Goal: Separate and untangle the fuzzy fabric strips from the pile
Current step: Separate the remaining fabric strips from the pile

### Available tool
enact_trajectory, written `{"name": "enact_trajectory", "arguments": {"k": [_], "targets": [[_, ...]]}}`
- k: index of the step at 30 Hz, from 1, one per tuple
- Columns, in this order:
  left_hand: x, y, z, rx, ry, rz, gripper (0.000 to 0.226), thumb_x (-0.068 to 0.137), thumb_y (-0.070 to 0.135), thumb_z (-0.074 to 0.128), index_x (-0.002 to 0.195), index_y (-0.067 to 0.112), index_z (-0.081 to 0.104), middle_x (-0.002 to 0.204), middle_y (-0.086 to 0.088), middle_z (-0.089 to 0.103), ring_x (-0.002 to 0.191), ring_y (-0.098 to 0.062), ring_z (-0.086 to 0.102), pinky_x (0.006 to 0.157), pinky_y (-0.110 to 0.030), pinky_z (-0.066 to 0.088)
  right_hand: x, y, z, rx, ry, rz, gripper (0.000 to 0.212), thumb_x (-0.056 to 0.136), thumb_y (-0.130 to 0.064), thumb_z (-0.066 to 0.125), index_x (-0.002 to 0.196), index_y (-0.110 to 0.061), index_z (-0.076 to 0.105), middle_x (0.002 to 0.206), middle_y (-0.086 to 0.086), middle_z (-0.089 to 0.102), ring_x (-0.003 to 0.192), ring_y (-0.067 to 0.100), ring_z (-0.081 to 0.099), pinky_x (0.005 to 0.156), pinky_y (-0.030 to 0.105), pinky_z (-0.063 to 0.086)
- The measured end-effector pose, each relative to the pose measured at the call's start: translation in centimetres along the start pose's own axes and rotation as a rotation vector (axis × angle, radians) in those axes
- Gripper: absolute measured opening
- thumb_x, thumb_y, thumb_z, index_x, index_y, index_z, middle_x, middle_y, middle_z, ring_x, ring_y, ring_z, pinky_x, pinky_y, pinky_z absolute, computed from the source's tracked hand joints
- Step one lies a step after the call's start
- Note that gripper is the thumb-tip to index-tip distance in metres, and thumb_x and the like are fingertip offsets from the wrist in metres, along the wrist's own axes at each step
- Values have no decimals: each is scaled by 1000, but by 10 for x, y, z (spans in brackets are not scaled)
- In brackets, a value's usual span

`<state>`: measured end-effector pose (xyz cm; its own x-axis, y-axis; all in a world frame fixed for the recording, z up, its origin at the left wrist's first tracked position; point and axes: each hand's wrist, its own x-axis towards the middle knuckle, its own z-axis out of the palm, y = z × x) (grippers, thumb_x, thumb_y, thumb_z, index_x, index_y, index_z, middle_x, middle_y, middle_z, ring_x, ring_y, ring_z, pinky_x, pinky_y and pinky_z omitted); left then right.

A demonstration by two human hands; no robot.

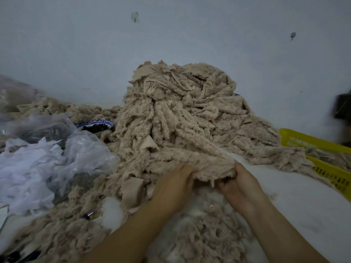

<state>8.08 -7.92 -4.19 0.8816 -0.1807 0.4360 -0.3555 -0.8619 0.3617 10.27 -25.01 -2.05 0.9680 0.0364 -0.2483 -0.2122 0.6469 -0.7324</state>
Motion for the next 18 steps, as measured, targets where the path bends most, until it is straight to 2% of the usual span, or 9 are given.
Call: {"name": "enact_trajectory", "arguments": {"k": [2,5,7,10,12,13,15,16,18], "targets": [[1,-7,-3,-11,40,-23,24,105,24,42,122,17,57,121,2,53,92,-19,56,75,-34,47,0,0,1,27,-29,5,37,104,-32,45,112,-3,65,107,13,75,95,23,72,63,33,60],[0,-5,-3,-110,90,46,18,104,18,43,113,11,57,115,-2,55,86,-20,53,71,-38,46,0,4,1,-60,-123,12,48,98,-45,48,113,-4,67,108,13,74,90,23,73,68,35,58],[-2,1,-3,-187,108,92,16,104,16,43,109,9,56,103,-2,57,80,-19,52,67,-37,44,1,5,0,-105,-169,13,48,95,-45,52,113,-3,70,108,15,74,86,24,73,66,35,60],[-3,6,-4,-212,62,107,17,105,19,40,109,11,55,82,-2,57,69,-19,51,60,-35,38,-1,5,-1,-115,-217,38,40,96,-38,55,104,-6,77,111,14,73,90,23,74,67,32,61],[-3,9,-3,-195,49,125,20,105,24,41,108,10,55,85,-5,61,72,-21,54,64,-39,43,-3,5,-1,-146,-247,47,36,92,-39,59,99,-10,79,110,13,74,86,21,74,65,29,60],[-2,10,-3,-200,37,132,22,105,31,44,108,12,55,89,-4,63,75,-17,55,66,-35,46,-4,4,-1,-151,-255,53,35,90,-37,61,99,-9,79,110,13,74,87,21,74,69,30,61],[-2,12,-1,-185,-42,121,36,98,52,51,116,22,55,101,6,66,79,0,53,63,-11,40,-4,3,-2,-114,-250,80,33,92,-33,61,100,-5,78,115,17,71,100,27,72,77,37,61],[-2,12,0,-142,-96,114,46,92,61,53,123,27,54,108,12,65,83,4,51,62,-6,35,-4,2,-2,-100,-240,90,34,95,-31,59,101,-3,77,115,19,71,103,30,71,76,41,61],[-1,8,3,-22,-174,152,50,87,64,60,122,29,57,111,12,64,92,-3,56,62,-12,35,-5,2,-1,-98,-210,102,36,97,-30,56,101,-1,77,111,20,72,100,33,72,69,41,62]]}}
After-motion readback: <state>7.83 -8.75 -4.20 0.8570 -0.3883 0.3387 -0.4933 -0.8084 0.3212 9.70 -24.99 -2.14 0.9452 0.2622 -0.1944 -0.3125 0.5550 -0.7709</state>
